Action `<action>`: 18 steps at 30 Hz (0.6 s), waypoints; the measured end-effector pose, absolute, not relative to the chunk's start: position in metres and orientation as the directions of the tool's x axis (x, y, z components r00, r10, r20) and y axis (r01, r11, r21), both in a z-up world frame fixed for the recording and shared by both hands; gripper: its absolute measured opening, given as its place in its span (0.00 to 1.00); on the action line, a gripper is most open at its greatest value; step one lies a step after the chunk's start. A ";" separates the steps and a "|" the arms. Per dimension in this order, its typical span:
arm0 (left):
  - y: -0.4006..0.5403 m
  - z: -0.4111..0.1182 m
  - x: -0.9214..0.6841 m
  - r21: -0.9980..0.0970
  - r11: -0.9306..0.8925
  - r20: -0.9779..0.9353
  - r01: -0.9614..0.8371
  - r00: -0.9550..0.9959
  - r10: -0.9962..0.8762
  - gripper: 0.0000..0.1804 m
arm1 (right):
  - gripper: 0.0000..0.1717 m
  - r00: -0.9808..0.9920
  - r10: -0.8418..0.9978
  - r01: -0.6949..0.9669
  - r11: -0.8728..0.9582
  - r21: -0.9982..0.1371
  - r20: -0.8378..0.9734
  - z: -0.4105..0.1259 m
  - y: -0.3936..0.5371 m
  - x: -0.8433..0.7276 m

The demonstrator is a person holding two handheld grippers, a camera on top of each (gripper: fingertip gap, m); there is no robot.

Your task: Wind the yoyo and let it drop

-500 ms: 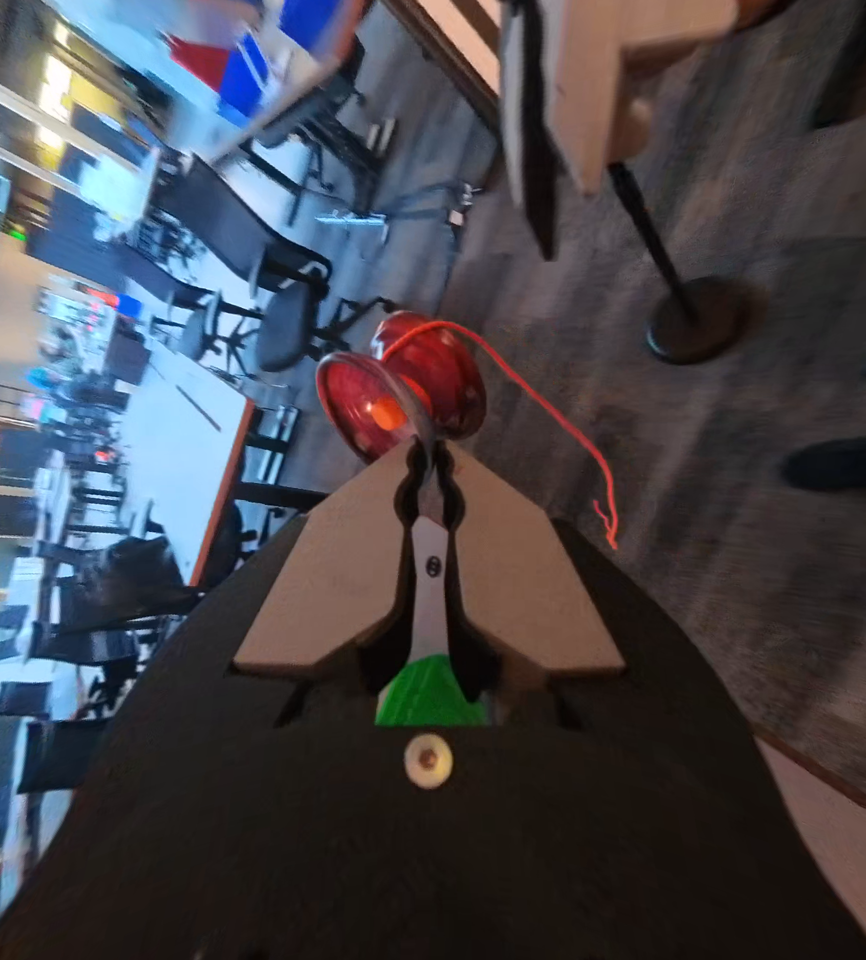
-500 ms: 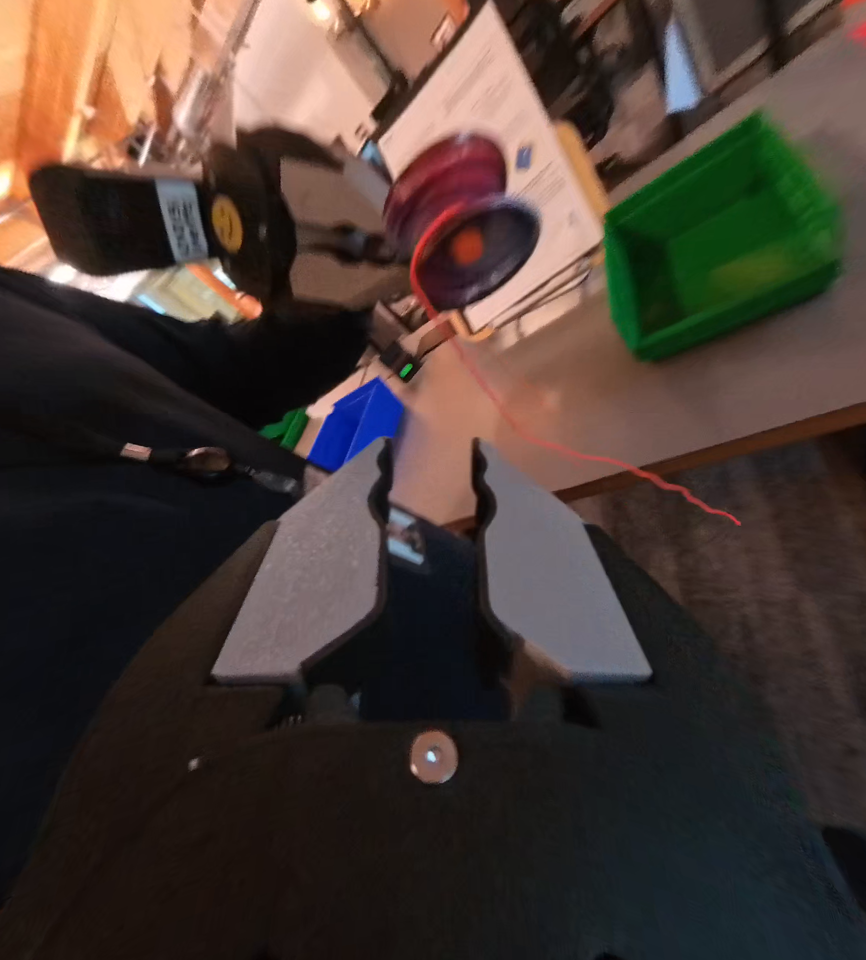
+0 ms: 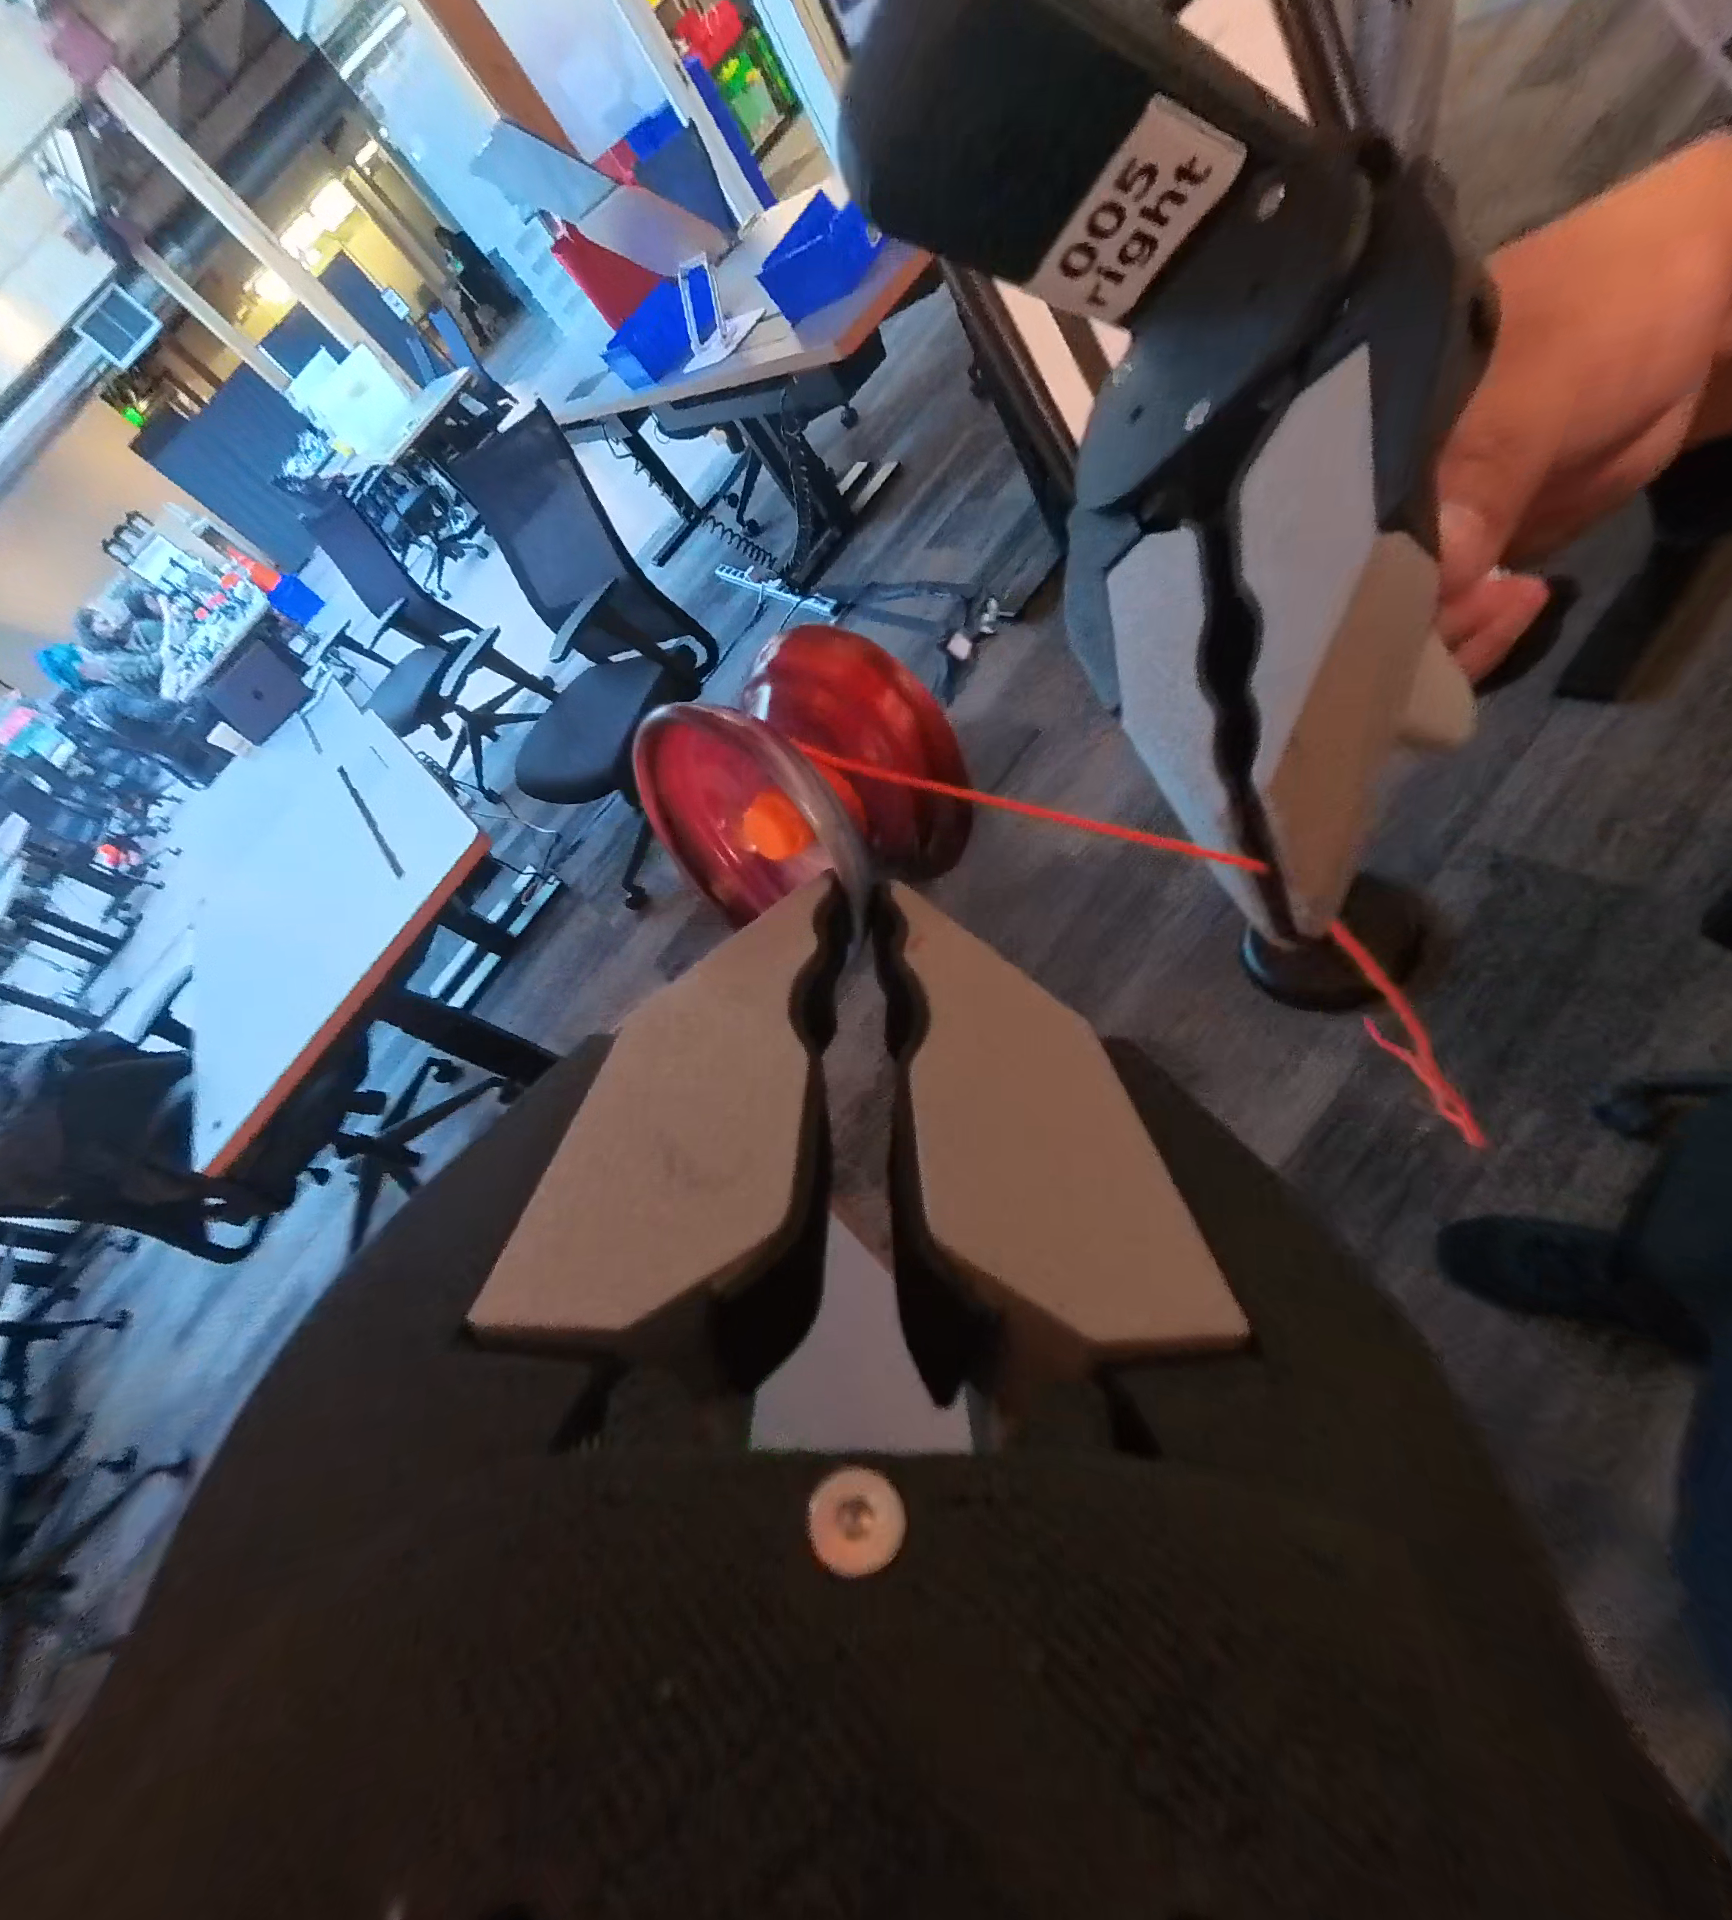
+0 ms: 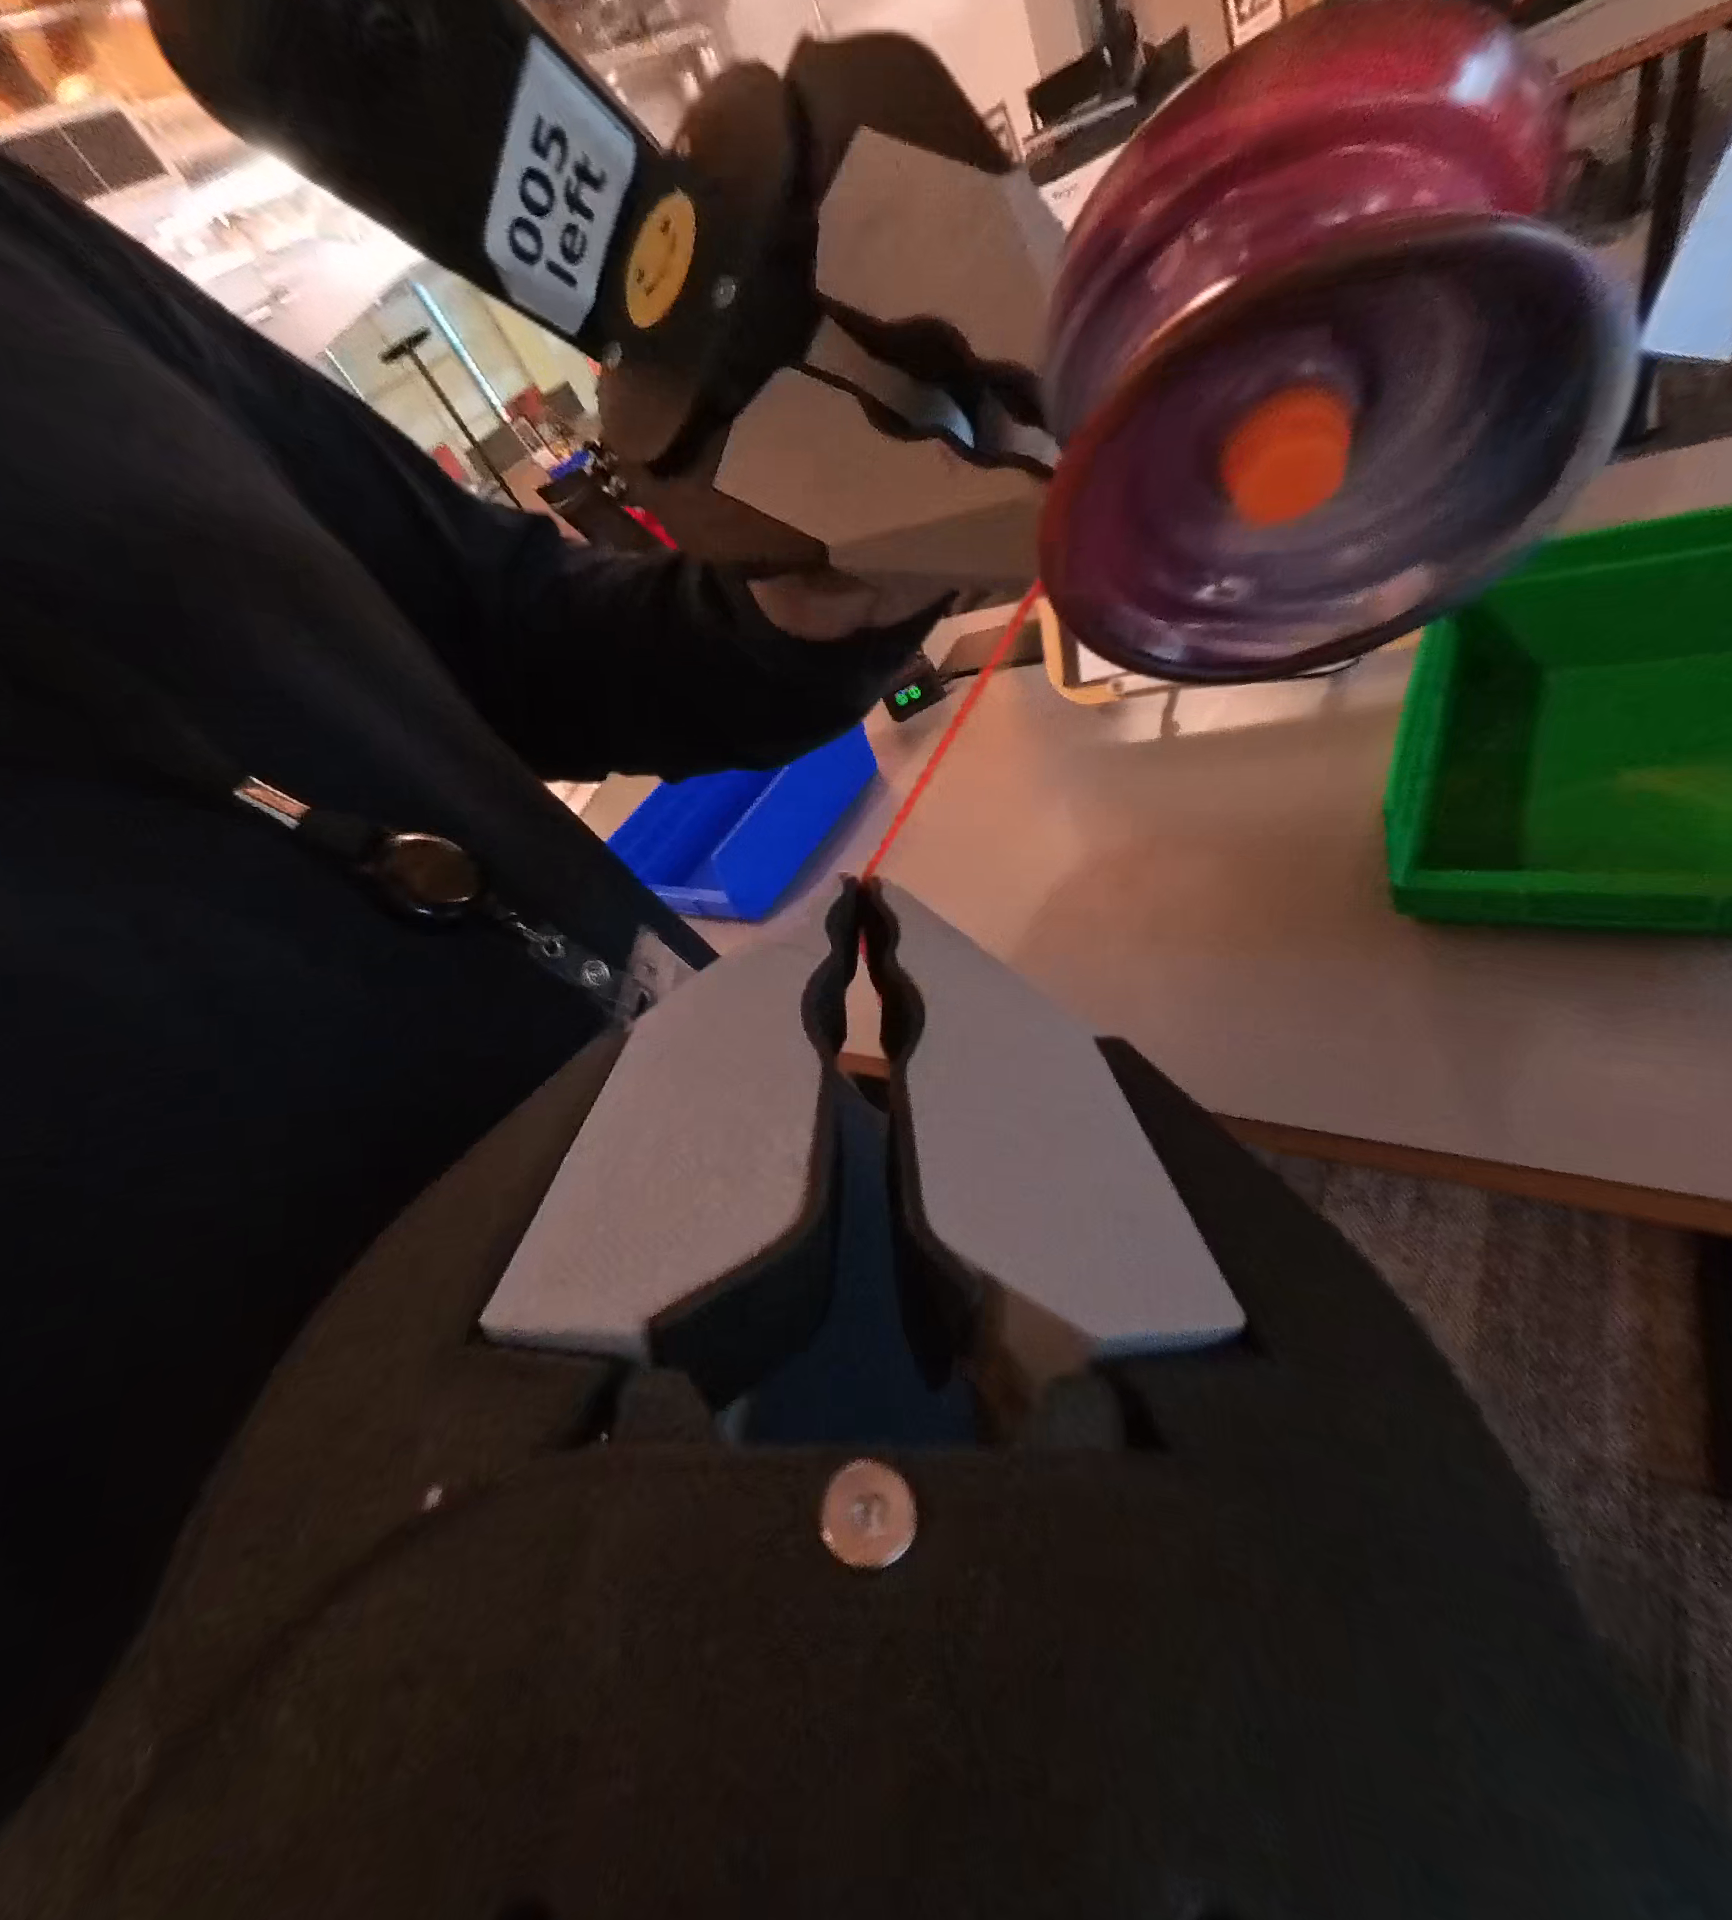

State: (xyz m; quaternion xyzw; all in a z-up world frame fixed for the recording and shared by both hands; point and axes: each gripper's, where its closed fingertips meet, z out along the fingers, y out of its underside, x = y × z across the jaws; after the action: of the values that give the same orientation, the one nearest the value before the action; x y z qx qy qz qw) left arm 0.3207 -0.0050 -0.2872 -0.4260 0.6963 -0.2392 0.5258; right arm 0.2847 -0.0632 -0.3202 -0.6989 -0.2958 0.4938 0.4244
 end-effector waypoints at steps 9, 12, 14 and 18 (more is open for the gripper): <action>-0.042 -0.269 0.318 -0.963 0.153 -0.080 -0.223 -0.303 -0.949 0.01 | 0.00 0.390 0.776 -0.067 -0.512 -0.856 -0.495 -0.338 -0.046 0.289; -0.041 -0.264 0.316 -0.980 0.032 0.039 -0.196 -0.349 -0.936 0.01 | 0.00 0.412 0.780 0.041 -0.533 -0.845 -0.471 -0.359 -0.054 0.283; -0.036 -0.262 0.316 -0.981 -0.033 0.100 -0.189 -0.357 -0.929 0.01 | 0.00 0.403 0.783 0.078 -0.546 -0.834 -0.474 -0.370 -0.059 0.273; -0.040 -0.266 0.314 -0.976 -0.067 0.145 -0.208 -0.387 -0.911 0.01 | 0.00 0.432 0.751 0.032 -0.566 -0.824 -0.500 -0.377 -0.050 0.271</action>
State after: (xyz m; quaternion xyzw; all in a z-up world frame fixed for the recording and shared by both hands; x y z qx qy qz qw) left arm 0.3143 -0.0397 -0.2663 -0.4594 0.6088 -0.5681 0.3093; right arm 0.2711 -0.0501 -0.3772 -0.7528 -0.2601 0.4653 0.3862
